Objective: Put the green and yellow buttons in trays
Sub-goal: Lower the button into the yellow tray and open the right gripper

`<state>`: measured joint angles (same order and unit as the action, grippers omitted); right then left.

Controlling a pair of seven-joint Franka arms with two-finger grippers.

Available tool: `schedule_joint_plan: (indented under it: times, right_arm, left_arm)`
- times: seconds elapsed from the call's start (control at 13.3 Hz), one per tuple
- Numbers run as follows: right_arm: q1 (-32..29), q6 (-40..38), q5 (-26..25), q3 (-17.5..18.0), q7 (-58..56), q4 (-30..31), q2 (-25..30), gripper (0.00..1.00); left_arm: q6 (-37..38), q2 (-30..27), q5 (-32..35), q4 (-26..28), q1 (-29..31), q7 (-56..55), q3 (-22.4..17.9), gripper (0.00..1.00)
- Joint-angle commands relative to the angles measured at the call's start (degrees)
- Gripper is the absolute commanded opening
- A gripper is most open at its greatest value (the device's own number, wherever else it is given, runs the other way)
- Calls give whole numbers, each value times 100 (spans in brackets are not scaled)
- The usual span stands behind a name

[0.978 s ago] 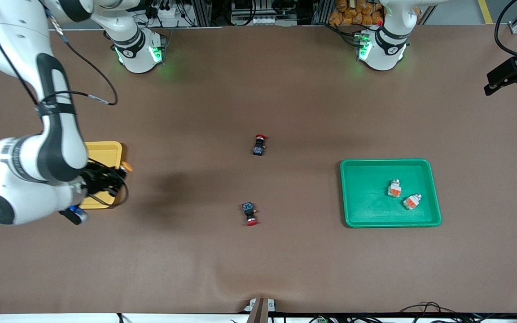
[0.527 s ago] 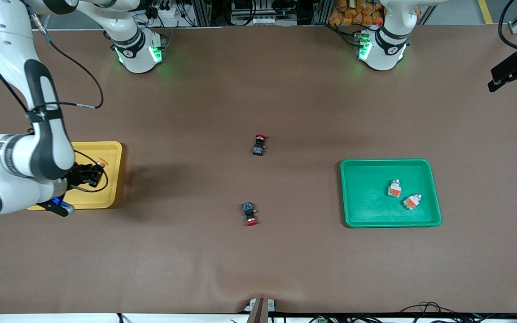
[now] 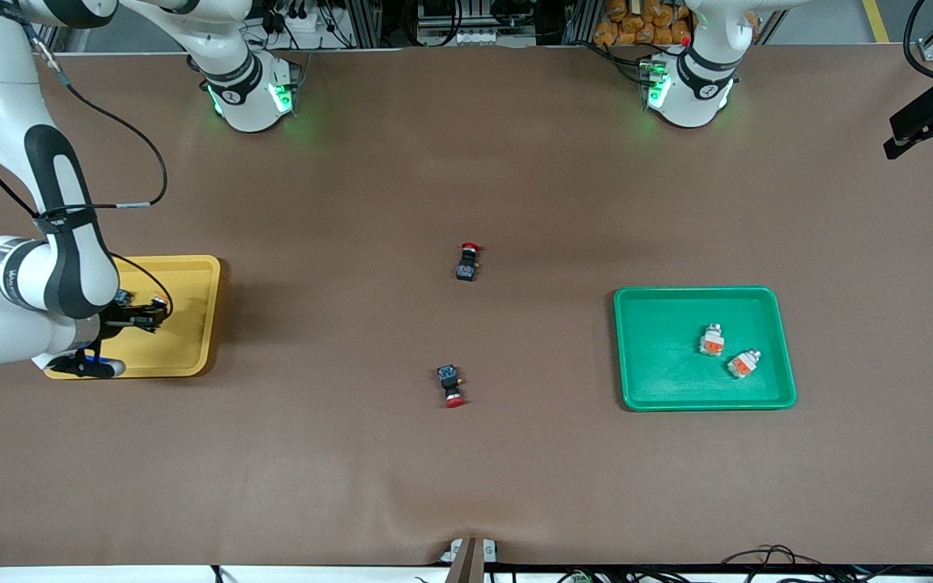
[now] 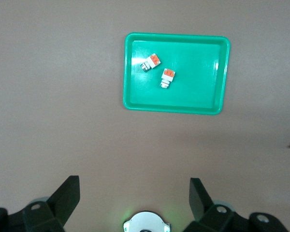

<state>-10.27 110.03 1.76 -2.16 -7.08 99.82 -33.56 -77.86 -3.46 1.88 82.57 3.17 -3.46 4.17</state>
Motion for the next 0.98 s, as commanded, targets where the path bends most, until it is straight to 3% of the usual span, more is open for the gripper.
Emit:
schedule_joint_plan:
  times: [0.0, 0.08, 0.23, 0.38, 0.9]
  right_arm:
    - [-46, 238, -114, 119, -170, 494, 183, 0]
    - [-37, 256, -106, 119, -170, 503, 174, 4]
    - [-89, 370, -106, 119, -170, 494, 87, 26]
    - [-63, 336, -36, 119, -144, 451, 60, 100]
    - [157, -165, 96, 163, -161, -655, 138, 100]
  left_arm:
    - [86, -41, -162, -21, 9, 65, 5, 100]
    - [86, -41, -162, -21, 9, 65, 14, 100]
    - [95, -41, -162, -4, 9, 74, 14, 100]
    - [113, -41, -162, 5, 17, 65, 14, 100]
    - [113, -41, -162, 5, 9, 30, 23, 100]
